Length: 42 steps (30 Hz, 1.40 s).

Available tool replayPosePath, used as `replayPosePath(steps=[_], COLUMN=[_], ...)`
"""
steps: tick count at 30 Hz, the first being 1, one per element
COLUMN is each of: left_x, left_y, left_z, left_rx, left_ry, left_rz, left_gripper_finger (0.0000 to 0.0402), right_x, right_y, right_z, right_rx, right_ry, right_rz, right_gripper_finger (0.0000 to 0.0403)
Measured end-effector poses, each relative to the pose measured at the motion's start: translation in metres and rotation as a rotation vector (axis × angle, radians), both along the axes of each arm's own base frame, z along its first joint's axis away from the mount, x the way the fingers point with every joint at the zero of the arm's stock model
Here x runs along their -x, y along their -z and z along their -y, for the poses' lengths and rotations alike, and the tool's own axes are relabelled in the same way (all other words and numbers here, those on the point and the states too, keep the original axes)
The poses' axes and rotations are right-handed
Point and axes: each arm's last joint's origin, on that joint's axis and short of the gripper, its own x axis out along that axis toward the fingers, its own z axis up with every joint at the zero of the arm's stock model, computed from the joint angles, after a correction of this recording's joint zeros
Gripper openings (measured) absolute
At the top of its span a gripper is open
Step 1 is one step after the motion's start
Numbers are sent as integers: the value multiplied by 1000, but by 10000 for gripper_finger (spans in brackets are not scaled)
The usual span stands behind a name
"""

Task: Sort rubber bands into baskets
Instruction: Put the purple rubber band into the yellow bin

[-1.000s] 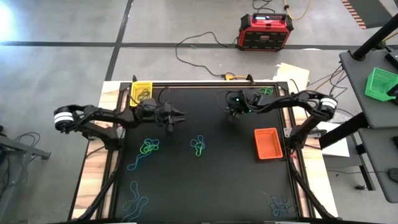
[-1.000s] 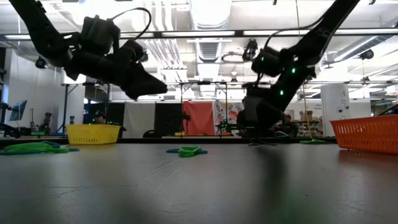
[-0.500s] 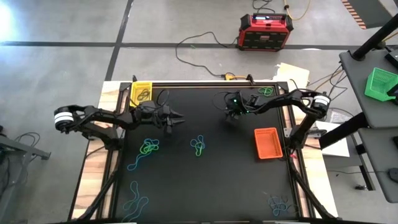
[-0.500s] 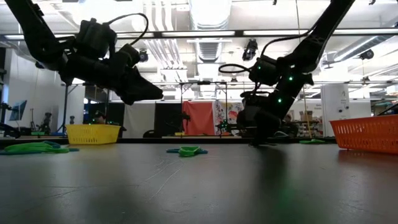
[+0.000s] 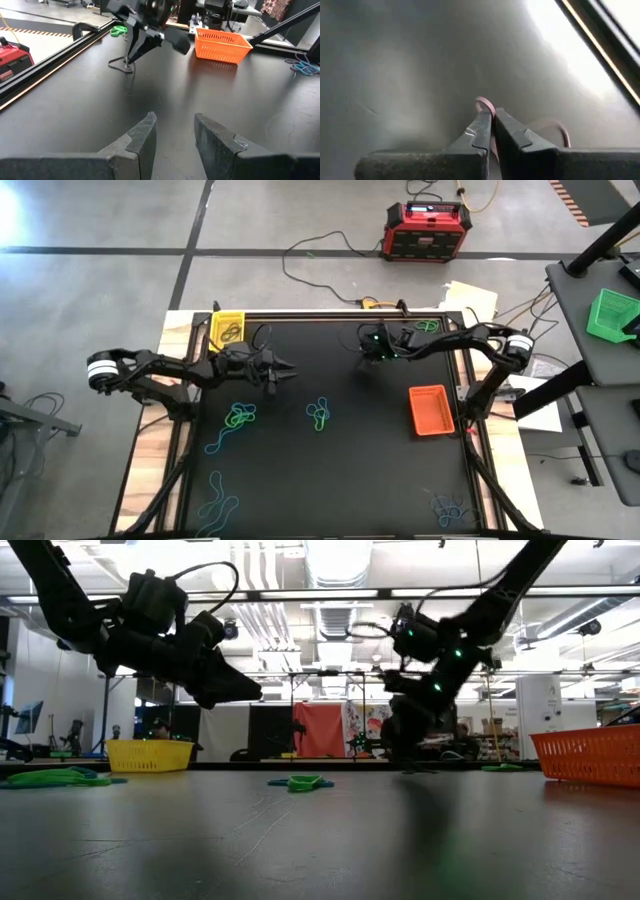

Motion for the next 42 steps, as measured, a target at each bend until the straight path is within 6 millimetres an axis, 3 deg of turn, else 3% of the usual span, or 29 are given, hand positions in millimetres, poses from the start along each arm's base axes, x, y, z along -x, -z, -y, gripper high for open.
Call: replayPosePath(steps=[6, 15, 22, 28, 42], left_x=[0, 0, 1, 3, 5], left_y=[0, -1, -4, -7, -2], left_z=[0, 0, 0, 1, 2], left_rx=[2, -10, -17, -21, -21], left_ry=[0, 3, 4, 5, 12], left_rz=[-1, 5, 20, 19, -33], left_gripper_finger=[116, 116, 116, 116, 116], right_x=[-30, -67, -83, -93, -122], right_y=[-35, -111, -135, -121, -25], right_z=[-5, -1, 4, 7, 5], right_rx=[9, 126, 162, 140, -50], right_ry=[-95, -162, -170, -172, -183], right_rz=[125, 336, 395, 362, 179], right_gripper_finger=[9, 9, 9, 9, 9])
